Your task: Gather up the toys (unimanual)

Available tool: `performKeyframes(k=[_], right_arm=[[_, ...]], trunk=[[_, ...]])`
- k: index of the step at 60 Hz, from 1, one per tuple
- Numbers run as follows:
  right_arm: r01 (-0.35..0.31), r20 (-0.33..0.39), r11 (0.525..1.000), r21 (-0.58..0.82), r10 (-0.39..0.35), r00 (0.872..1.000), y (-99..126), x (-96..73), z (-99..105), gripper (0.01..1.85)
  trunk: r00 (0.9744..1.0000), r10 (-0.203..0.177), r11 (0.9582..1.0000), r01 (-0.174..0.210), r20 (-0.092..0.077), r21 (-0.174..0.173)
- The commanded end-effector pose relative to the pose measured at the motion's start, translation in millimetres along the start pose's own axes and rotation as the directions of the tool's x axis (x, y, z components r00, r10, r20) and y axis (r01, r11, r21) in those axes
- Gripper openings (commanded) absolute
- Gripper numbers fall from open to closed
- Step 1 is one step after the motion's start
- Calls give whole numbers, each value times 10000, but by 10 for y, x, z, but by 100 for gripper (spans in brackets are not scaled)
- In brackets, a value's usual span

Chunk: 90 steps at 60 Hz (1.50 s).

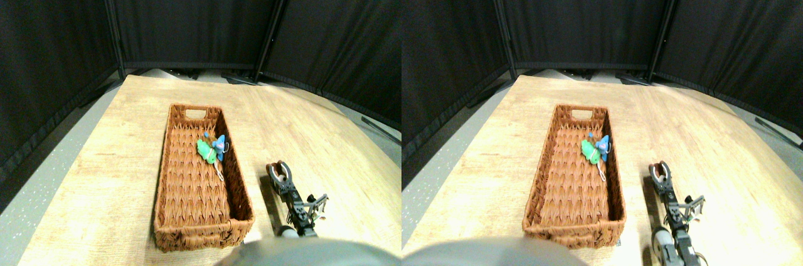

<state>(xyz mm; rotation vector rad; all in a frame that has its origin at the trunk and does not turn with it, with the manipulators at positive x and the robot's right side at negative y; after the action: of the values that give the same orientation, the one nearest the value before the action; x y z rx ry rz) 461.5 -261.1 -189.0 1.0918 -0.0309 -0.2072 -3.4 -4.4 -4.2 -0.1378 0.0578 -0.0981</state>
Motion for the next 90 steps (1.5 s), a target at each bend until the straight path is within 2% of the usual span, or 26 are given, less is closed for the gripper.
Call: performKeyframes(k=[1, 10, 13, 22, 28, 31, 39, 43, 48, 54, 60, 67, 76, 80, 87, 88, 90], right_arm=[[-841, -199, 9964, -47, 840, 9963, 240, 66, 36, 8], [-1052, -709, 9940, -291, 1029, 9922, 436, 170, 17, 10], [-1288, -755, 9876, -903, 1221, 9896, 471, 205, 11, 12], [-955, -825, 9891, -1125, 865, 9928, 589, 260, -38, 11], [-1007, -955, 9826, -1563, 864, 9917, 662, 296, -81, 12], [-1186, -1020, 9704, -2103, 989, 9899, 705, 323, -109, 11], [-1351, -1537, 9719, -1926, 1061, 9824, 803, 421, -167, 10], [-1264, -1496, 9640, -2338, 928, 9844, 849, 439, -186, 10], [-1602, -1879, 9532, -2563, 1135, 9756, 916, 492, -215, 10], [-1494, -2169, 9657, -2123, 1025, 9708, 975, 531, -247, 12], [-1333, -2143, 9691, -2075, 879, 9728, 1050, 551, -271, 8], [-1664, -2478, 9513, -2594, 1009, 9635, 1159, 570, -335, 17], [-1594, -2791, 9527, -2589, 842, 9565, 1265, 560, -425, 21], [-1289, -2932, 9692, -2099, 634, 9540, 1317, 545, -486, 16], [-1346, -3205, 9663, -2195, 589, 9454, 1363, 541, -587, 19], [-1346, -3205, 9663, -2195, 589, 9454, 1363, 541, -587, 19], [-1364, -3136, 9625, -2345, 579, 9478, 1377, 536, -616, 16]], trunk=[[9999, 143, 9997, -144, -68, -191], [9999, 145, 9996, -144, 10, -257], [9999, 158, 9994, -157, 37, -304], [9997, 225, 9989, -221, 99, -423], [9994, 307, 9979, -296, 173, -574], [9992, 355, 9973, -341, 203, -652], [9979, 566, 9946, -535, 324, -895], [9970, 674, 9929, -632, 390, -1010], [9959, 776, 9912, -722, 455, -1109], [9950, 827, 9893, -751, 563, -1252], [9941, 869, 9875, -774, 650, -1370], [9924, 975, 9837, -847, 745, -1586], [9904, 1129, 9780, -966, 800, -1847], [9886, 1248, 9740, -1060, 837, -2002], [9855, 1445, 9680, -1222, 888, -2191], [9855, 1445, 9680, -1222, 888, -2191], [9840, 1536, 9652, -1297, 905, -2271]])
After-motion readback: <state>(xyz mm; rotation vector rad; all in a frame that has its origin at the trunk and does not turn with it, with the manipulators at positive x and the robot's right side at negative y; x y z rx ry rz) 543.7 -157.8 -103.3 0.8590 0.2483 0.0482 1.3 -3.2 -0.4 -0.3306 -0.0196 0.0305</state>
